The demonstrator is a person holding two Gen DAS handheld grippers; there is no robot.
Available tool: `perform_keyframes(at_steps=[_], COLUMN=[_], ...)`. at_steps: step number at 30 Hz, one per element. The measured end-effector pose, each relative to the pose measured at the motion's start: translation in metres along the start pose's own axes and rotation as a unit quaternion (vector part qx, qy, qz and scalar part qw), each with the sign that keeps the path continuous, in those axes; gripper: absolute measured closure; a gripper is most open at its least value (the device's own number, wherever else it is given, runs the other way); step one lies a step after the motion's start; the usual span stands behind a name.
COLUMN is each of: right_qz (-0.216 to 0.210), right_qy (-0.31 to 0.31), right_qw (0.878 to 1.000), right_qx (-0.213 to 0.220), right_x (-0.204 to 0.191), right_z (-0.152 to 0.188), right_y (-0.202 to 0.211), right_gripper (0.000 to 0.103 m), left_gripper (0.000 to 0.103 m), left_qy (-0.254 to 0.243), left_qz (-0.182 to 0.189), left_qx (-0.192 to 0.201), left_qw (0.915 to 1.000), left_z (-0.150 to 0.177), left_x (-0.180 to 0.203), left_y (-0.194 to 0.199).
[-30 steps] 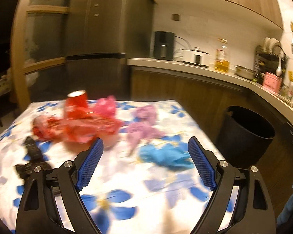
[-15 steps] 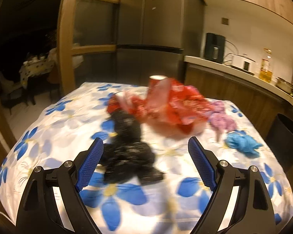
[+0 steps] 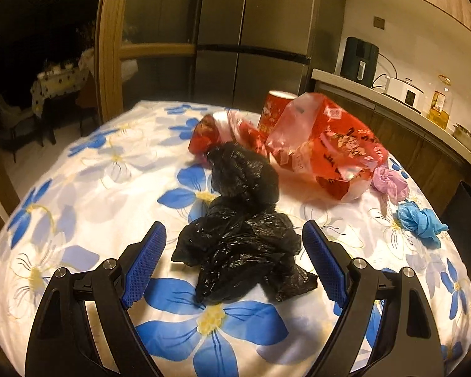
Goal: Collect trash
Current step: 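Grasp the black plastic bag with the left tool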
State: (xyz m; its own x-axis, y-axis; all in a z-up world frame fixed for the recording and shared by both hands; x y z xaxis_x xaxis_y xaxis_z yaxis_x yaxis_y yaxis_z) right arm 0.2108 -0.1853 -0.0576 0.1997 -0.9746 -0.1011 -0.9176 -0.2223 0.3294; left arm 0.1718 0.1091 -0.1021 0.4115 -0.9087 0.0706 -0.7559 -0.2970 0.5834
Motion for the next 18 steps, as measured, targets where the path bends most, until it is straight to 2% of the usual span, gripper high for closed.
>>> perform_keyframes(at_steps=[2,5,7,9,15,18], right_qz=[0.001,0.002,0.003,0.006,0.007,0.006], right_qy=[0.0,0.001,0.003,0.004,0.003,0.004], right_qw=[1.0,1.0,1.0,1.0,1.0,0.999], right_qx=[-0.004,-0.011,-0.014,-0.016,-0.029,-0.039], right_x=[0.0,0.0,-0.001,-0.001,-0.002,-0.003], right_z=[0.001,0.002,0.003,0.004,0.01,0.014], right_y=[-0.005,-0.015,-0.02,-0.026,-0.04,-0.048], right_gripper=[0.025,0.025,0.025,0.025,0.025,0.025], left_gripper=[0.019,0.032,0.045,0.051,0.074,0.078], left_qy=[0.002,0.0,-0.002,-0.003,-0.009,-0.008], left_qz=[0.003,0.007,0.012,0.016,0.024,0.03], left_qx=[-0.015,-0.033,-0.045,-0.051,-0.054,-0.04], left_qw=[0.9999,0.9994,0.9989,0.9986,0.9982,0.9987], left_z=[0.003,0.008,0.012,0.014,0.016,0.012], left_x=[-0.001,0.0,0.002,0.002,0.006,0.007], left_y=[-0.007,-0.015,-0.019,-0.022,-0.024,-0.015])
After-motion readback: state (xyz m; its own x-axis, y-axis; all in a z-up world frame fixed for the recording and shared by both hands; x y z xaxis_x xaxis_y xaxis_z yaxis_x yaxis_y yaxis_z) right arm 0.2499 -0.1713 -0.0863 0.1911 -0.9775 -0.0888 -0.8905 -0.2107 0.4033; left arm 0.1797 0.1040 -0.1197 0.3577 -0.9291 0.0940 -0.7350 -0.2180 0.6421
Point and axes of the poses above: each gripper's, at about its wrist camera, not at the fingertips, and y roughly against the way its jaws point, x to its right, z to its underside, the point moved 9 cm from there along -y, roughly the way its jaws point, and after that the axes turned 4 degrees about -z, right-handed, at the moved point
